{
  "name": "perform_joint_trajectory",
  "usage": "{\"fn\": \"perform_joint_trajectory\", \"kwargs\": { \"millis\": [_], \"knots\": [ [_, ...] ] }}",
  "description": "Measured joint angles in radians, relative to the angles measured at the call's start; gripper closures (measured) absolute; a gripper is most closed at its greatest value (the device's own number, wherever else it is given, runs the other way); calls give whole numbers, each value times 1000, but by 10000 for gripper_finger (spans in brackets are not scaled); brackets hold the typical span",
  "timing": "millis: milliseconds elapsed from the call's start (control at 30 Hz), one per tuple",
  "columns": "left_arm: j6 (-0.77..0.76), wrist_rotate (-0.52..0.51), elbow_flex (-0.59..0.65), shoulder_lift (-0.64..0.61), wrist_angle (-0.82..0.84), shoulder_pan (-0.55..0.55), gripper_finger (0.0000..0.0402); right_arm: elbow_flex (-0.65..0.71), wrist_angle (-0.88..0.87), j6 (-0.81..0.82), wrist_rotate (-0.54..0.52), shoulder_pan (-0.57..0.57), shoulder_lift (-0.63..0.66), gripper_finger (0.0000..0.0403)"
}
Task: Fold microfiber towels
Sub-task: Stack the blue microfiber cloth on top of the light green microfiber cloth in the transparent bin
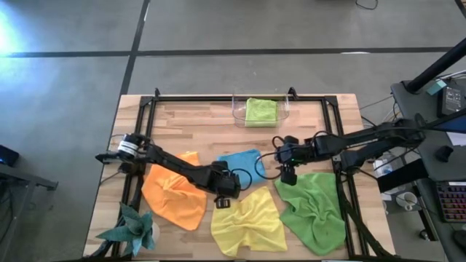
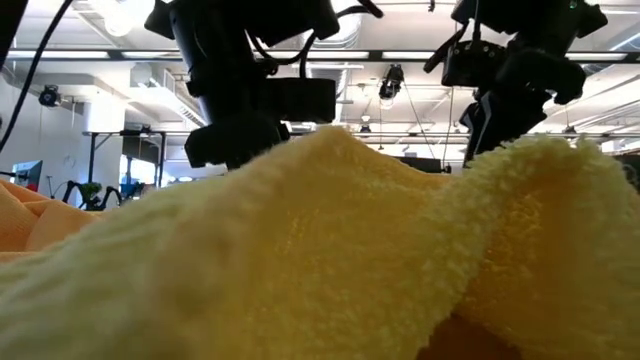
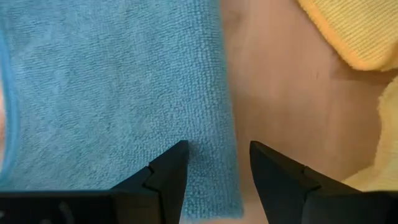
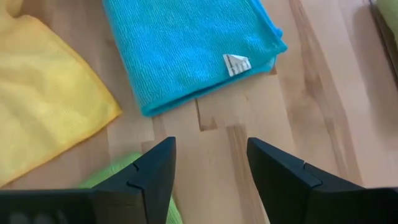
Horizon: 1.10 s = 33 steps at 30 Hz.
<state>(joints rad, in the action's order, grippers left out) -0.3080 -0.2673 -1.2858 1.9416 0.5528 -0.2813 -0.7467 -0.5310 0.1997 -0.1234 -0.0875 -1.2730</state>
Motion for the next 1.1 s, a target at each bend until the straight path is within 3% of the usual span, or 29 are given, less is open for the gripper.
{"fn": "perform_joint_trajectory", "kwargs": {
  "millis": [367,567,767,1100],
  "knots": [
    [-27,-26,5,44,-8,3,252,-2,67,-17,4,0,0,209],
    [-23,-67,17,43,-7,13,311,-2,153,-97,120,-2,-25,209],
    [-26,-65,19,40,-7,30,392,-2,247,-177,134,-6,-117,209],
    [-53,-20,18,4,-13,48,399,-4,328,-178,166,-8,-296,209]
  ]
}}
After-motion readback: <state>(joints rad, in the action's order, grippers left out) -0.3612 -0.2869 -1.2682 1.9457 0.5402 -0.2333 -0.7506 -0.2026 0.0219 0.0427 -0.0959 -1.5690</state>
